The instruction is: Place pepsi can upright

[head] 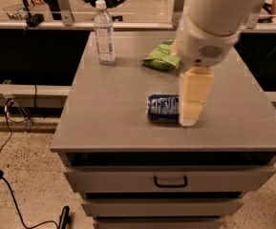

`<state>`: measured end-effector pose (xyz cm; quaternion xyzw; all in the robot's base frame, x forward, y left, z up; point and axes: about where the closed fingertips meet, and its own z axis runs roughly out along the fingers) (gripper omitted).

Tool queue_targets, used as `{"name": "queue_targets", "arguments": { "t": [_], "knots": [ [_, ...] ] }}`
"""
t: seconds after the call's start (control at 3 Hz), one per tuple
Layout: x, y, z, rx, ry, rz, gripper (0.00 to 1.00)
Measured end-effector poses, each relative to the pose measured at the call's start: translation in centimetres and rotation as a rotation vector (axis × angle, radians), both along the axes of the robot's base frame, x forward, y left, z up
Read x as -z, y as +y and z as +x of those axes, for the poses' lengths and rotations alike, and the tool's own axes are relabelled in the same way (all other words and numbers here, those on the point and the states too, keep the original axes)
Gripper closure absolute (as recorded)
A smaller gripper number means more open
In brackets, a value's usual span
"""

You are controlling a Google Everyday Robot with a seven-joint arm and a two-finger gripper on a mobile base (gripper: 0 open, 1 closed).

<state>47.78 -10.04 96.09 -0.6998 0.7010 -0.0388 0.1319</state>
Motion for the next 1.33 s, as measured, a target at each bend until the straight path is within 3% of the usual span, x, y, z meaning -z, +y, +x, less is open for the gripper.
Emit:
{"name": "queue_targets", "arguments": {
  "t": [0.67,1.0,1.33],
  "knots": [
    [6.1,3.8,4.0,0.041,0.02,-0.052,0.0],
    [8.4,4.2,5.3,0.074,0.043,-0.057,0.0],
    [10.6,3.9,6.1,0.108,0.081,-0.055,0.18]
  ]
}}
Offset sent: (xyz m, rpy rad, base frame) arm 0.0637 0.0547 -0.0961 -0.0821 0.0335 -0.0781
